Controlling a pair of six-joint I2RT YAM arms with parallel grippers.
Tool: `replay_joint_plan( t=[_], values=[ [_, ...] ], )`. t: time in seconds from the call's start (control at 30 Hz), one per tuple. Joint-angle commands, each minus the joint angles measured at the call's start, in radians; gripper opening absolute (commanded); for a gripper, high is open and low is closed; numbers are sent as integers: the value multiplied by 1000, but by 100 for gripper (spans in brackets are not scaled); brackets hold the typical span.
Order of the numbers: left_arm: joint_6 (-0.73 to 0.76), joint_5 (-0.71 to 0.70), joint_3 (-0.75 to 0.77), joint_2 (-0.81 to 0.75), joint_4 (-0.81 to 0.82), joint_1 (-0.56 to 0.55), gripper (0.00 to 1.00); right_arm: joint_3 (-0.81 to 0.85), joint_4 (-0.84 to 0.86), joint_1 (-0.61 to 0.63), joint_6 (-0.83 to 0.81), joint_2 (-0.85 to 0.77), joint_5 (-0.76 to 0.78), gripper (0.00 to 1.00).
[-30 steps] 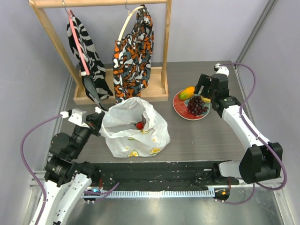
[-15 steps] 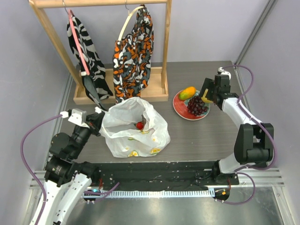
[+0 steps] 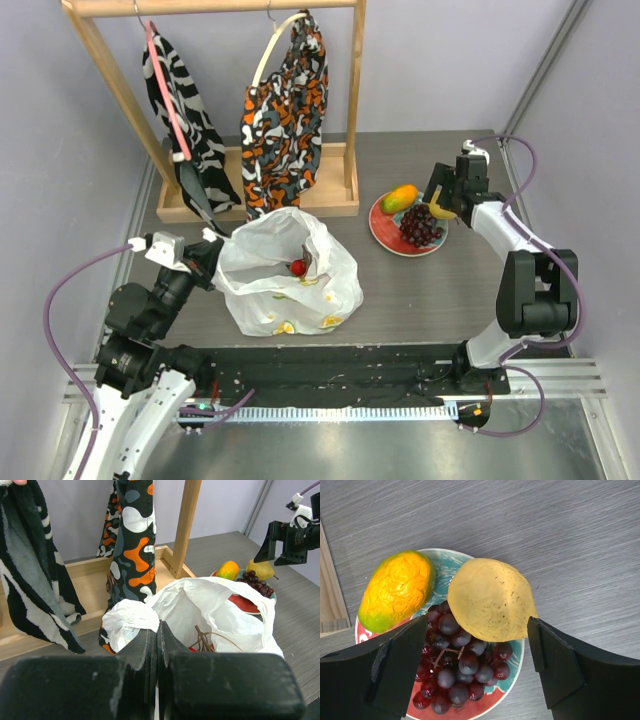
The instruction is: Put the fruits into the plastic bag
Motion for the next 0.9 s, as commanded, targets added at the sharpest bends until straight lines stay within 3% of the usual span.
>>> replay_joint_plan(
  t=[0.0, 0.87],
  values=[
    [3, 10, 10, -2, 20, 2, 0, 49, 34, -29, -7, 27, -35, 91],
    [3, 12, 10, -1, 18, 0, 0, 68, 47, -51, -18, 150, -56, 91]
  ],
)
